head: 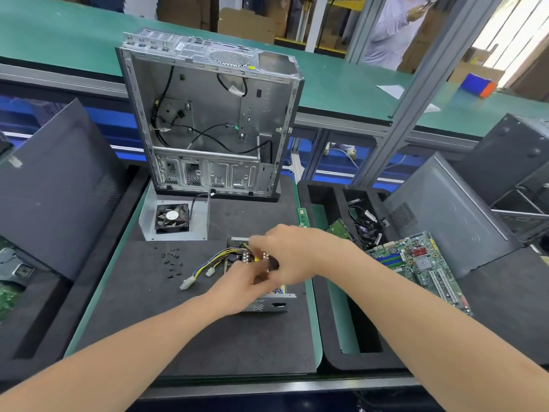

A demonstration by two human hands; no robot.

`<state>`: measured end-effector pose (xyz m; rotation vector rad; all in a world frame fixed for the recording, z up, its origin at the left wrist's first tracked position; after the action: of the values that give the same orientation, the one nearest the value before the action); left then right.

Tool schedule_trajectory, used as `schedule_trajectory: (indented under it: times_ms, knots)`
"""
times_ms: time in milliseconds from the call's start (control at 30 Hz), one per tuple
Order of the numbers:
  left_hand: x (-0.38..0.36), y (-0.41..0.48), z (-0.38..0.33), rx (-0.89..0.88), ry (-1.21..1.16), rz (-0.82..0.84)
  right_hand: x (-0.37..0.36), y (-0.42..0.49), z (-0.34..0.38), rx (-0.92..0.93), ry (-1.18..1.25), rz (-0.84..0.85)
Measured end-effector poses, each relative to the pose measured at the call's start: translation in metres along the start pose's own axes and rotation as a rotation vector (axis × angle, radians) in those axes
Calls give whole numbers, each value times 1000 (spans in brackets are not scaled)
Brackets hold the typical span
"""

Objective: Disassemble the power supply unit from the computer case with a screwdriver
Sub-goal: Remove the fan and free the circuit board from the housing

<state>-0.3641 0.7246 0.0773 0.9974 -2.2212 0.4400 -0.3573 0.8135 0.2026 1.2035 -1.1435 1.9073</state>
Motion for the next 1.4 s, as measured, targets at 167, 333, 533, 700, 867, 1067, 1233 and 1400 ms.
schedule_trajectory:
  times_ms: [167, 333, 533, 700, 867, 1067, 1233, 1400]
  knots:
    - [-4, 0, 1, -22, 6, 17, -12, 4, -9, -506, 13, -99]
    - [-4, 0, -1, -78, 27, 49, -12, 3, -3, -287, 92, 36]
    - [-3, 0, 0, -28, -15, 61, -4, -1, 7, 17, -8, 163]
    - [-1, -2, 1, -31, -54, 67, -8, 0, 22, 230, -197, 174]
    - [2, -1, -5, -37, -89, 51, -3, -2, 9, -114, -140, -52]
    - [-2, 1, -2, -31, -87, 69, -10, 8, 5, -334, -39, -71]
    - [3, 1, 3, -26, -107, 22, -6, 3, 12, -34, 17, 122]
    - [4, -1, -2, -50, -119, 64, -6, 4, 22, 246, -150, 153]
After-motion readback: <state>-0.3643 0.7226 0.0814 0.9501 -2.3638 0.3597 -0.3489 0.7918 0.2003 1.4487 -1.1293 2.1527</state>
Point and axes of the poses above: each hand's wrist, its own y-axis towards the middle knuckle, its own x-axis out of the back of the hand, z = x × y, the point moved 6 cm from there along y, towards the middle knuckle, and after that the axes turned 10 degrees about y, right-handed, at the moved point
